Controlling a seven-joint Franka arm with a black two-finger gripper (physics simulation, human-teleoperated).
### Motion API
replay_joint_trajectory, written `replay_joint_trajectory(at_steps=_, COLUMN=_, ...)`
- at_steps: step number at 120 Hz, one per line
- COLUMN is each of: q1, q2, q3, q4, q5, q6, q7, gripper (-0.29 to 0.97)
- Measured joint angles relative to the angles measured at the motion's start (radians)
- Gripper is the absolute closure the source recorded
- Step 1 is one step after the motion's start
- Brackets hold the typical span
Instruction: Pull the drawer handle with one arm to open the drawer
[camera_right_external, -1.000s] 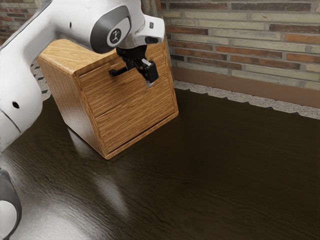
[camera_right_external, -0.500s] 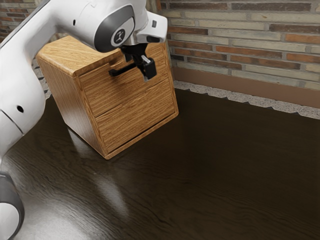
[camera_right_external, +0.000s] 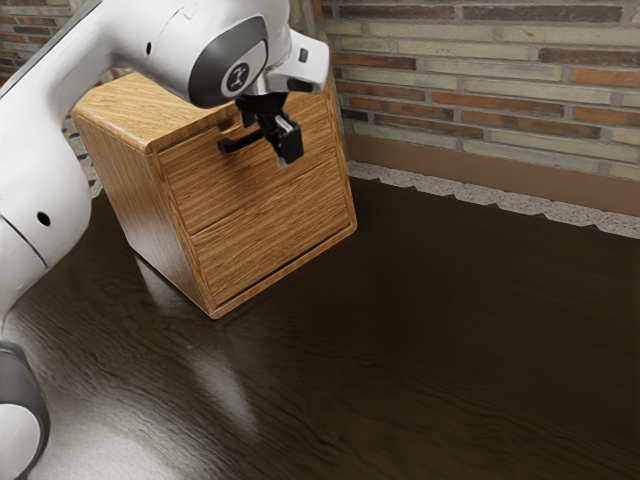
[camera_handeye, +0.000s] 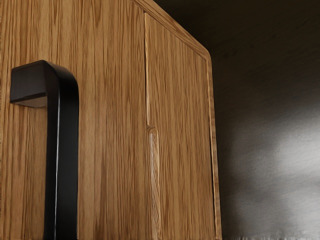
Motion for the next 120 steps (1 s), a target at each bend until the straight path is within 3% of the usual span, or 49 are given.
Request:
replay_joint_trajectory(at_steps=57, q1=-0.010, q2=0.003, q3=0.027, q4=-0.024, q5=-0.002, q6=-0.026, q7=0.009, gripper=0.00)
replay_joint_trajectory(at_steps=75, q1=-0.016, q2=0.004, q3=0.029, q4=-0.038, q5=-0.005, q6=-0.026, q7=0.008, gripper=-0.07)
replay_joint_trajectory(at_steps=79, q1=-0.017, q2=0.004, q3=0.028, q4=-0.040, q5=-0.005, q6=-0.027, q7=0.008, gripper=0.00)
replay_joint_trajectory(at_steps=120, q1=-0.016, q2=0.007, q3=0.019, q4=0.001, q5=0.000, q6=0.002, q7=0.007, gripper=0.00)
